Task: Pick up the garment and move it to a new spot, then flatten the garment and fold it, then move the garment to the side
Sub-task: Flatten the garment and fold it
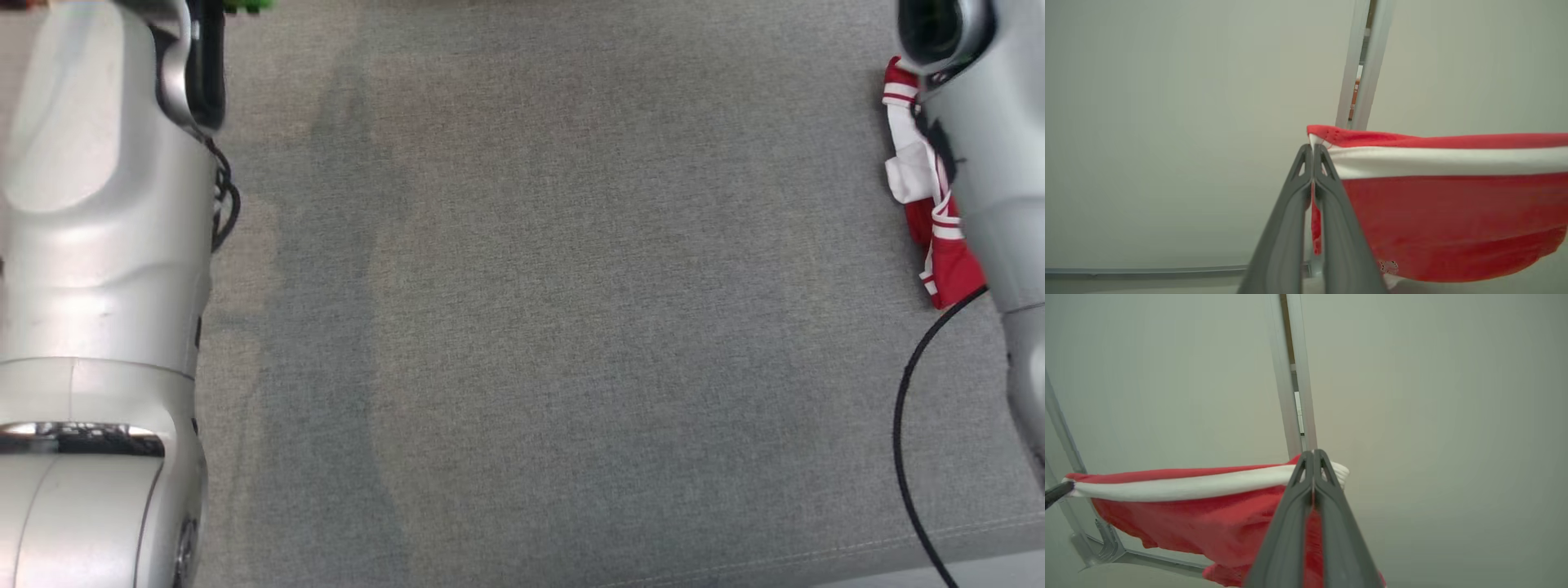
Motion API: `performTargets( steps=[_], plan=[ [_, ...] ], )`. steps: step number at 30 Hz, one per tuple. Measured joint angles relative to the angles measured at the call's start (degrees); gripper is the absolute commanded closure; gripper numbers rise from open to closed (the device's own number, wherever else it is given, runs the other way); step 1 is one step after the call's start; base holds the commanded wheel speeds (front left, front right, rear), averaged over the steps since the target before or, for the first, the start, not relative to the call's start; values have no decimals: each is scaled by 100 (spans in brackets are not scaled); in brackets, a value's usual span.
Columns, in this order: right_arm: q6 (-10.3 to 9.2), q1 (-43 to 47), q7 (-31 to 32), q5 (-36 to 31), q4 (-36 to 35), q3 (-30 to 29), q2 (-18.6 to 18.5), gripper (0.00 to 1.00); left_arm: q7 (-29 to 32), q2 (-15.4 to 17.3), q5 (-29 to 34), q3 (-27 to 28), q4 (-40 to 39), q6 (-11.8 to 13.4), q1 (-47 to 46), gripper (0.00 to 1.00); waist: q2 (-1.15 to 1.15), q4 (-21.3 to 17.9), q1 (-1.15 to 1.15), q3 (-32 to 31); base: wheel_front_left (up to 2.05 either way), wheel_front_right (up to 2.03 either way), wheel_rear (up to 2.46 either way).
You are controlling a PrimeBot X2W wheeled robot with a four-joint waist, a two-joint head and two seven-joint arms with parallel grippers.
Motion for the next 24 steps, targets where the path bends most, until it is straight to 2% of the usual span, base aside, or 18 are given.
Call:
performTargets(
  steps=[6,10,15,18,24],
  plan=[
    [1,405,-62,277,1103,654,457,100,-8,-149,-260,300,1193,135,620,100,0,-89,0,102,0,0,0],
    [1,995,-75,566,1243,939,504,100,-8,-238,-350,359,1422,140,1062,100,0,-96,0,214,0,0,0],
    [1,1979,-91,661,269,619,301,100,-8,-275,-316,407,813,67,1767,100,0,-8,-1,226,0,0,0],
    [1,2919,-91,499,-592,286,268,100,-9,-277,-293,498,60,-20,2509,100,0,35,-1,123,0,0,0],
    [1,4634,-90,79,-2157,-223,264,100,-9,-279,42,556,-1316,-26,4177,100,0,26,-1,-247,0,0,0]
  ],
)
